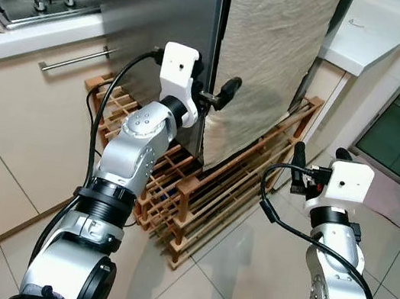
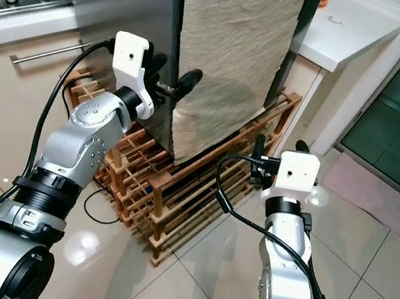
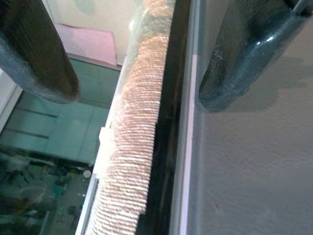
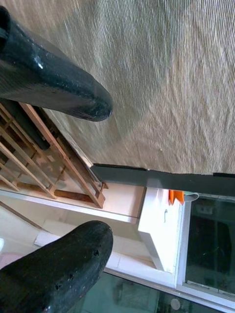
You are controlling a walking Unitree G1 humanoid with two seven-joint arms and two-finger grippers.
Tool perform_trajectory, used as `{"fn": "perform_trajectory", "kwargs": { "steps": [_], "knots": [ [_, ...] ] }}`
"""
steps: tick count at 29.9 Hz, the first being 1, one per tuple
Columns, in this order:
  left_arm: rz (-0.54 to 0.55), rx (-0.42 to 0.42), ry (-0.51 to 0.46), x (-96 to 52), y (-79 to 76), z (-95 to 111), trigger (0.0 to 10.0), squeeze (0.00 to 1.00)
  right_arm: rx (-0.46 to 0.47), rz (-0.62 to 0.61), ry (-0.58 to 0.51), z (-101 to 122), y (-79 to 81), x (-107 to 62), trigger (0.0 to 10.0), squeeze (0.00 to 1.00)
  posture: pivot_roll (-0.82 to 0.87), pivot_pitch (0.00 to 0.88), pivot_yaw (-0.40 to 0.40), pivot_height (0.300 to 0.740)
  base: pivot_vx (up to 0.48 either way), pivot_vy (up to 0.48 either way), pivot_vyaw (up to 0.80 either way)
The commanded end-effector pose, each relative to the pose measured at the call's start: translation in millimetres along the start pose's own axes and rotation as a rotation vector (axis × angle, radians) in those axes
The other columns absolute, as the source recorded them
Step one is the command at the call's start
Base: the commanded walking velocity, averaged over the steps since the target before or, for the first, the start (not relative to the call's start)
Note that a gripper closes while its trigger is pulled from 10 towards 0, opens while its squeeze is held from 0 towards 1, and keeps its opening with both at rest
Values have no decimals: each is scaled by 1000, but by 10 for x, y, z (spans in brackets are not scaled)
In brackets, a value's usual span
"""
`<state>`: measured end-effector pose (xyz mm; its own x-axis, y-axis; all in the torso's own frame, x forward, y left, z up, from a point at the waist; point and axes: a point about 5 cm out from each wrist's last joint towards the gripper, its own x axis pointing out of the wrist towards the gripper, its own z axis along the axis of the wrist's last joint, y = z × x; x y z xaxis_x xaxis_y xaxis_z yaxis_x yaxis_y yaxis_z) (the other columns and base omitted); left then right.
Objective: Restocking fridge
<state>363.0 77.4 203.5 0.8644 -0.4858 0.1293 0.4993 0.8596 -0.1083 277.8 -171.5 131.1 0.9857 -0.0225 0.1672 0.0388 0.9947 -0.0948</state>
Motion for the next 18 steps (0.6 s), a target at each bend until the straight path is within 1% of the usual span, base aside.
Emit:
{"fn": "perform_trajectory", "kwargs": {
  "steps": [1,6,12,16,18],
  "knots": [
    [-39,6,2,20,-87,21,10000,0,8,-20,32,-43,-40,-20,10000,0,-106,0,21,740,0,0,0],
    [-66,10,37,39,-140,-64,10000,0,8,-12,47,-69,-48,-79,10000,0,-117,0,27,740,0,0,0],
    [-82,5,52,104,-162,-69,10000,0,27,94,101,-149,54,-157,10000,0,-128,0,33,740,0,0,0],
    [-82,2,60,142,-175,-69,10000,0,24,118,127,-186,76,-206,10000,0,-136,0,34,740,0,0,0],
    [-86,-17,76,185,-216,-88,10000,0,22,123,135,-191,80,-231,10000,0,-144,0,36,740,0,0,0]
  ]
}}
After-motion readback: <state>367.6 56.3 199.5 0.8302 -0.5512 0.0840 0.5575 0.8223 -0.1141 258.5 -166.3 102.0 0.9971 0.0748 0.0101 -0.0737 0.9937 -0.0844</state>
